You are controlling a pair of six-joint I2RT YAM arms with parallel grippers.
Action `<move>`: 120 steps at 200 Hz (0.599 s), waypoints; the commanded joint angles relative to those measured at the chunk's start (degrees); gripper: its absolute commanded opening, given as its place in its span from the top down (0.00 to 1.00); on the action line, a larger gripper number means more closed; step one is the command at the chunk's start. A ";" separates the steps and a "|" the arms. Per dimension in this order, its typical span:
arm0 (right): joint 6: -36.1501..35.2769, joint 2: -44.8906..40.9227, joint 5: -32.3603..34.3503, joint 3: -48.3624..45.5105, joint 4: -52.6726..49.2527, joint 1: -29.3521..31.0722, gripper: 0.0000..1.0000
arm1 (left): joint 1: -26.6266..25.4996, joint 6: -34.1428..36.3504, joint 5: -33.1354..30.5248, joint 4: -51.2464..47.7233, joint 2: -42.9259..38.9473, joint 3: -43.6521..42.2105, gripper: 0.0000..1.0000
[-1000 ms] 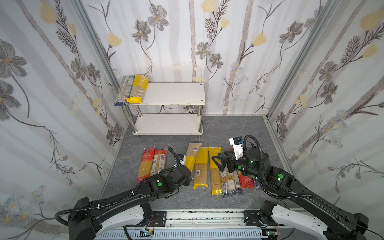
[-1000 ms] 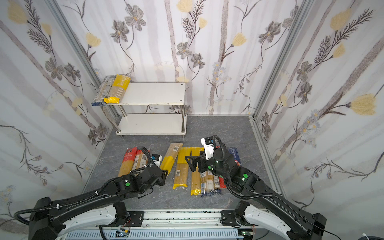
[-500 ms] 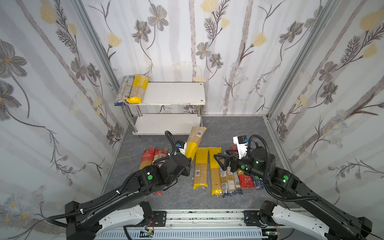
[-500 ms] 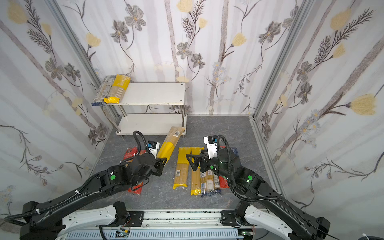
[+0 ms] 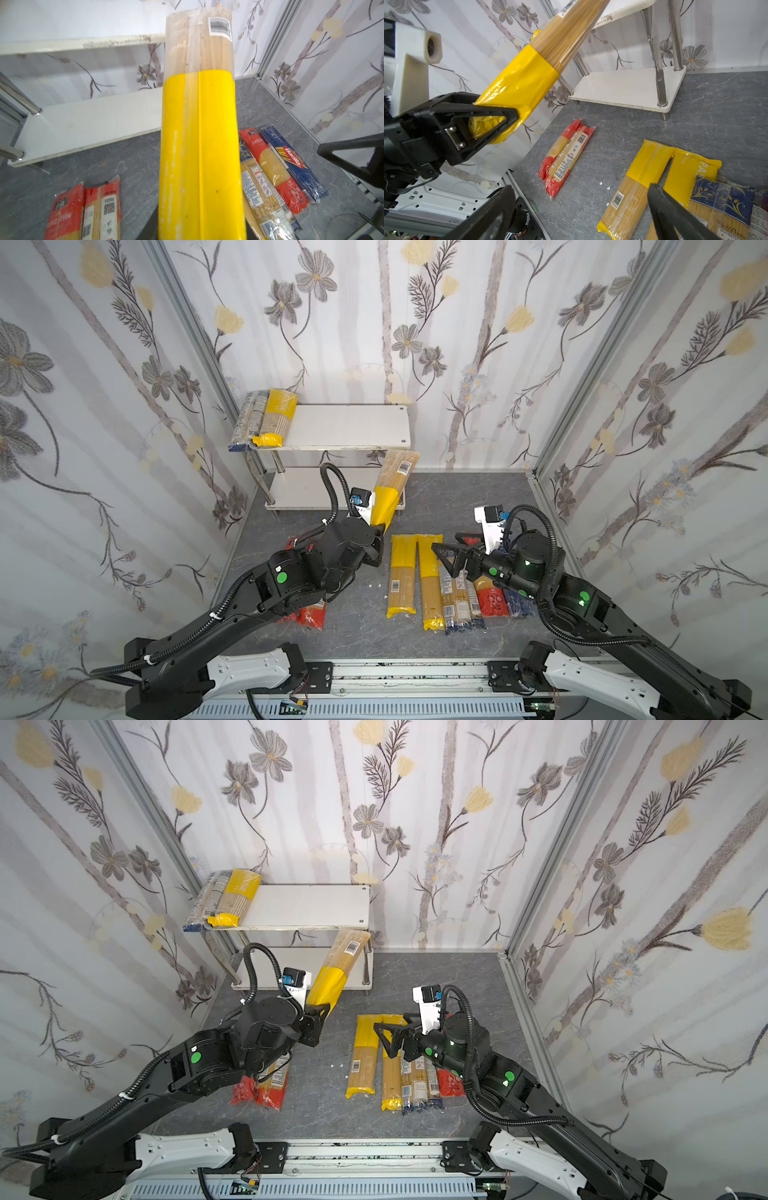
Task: Place and organize the pasta boxes and bags onto the shelf
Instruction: 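Carry the yellow-banded pack to the top shelf while the right arm rises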
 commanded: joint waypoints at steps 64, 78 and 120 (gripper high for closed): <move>-4.59 8.70 -1.37 12.44 -1.55 0.01 0.00 | 9.01 14.14 -10.41 5.61 10.77 17.93 1.00; -5.37 10.67 -1.74 14.96 -2.00 -0.03 0.00 | 13.01 15.07 -7.84 5.68 12.21 20.72 1.00; -7.45 16.97 -3.18 22.63 -3.61 -1.07 0.00 | 26.10 17.87 2.63 5.83 18.19 28.00 1.00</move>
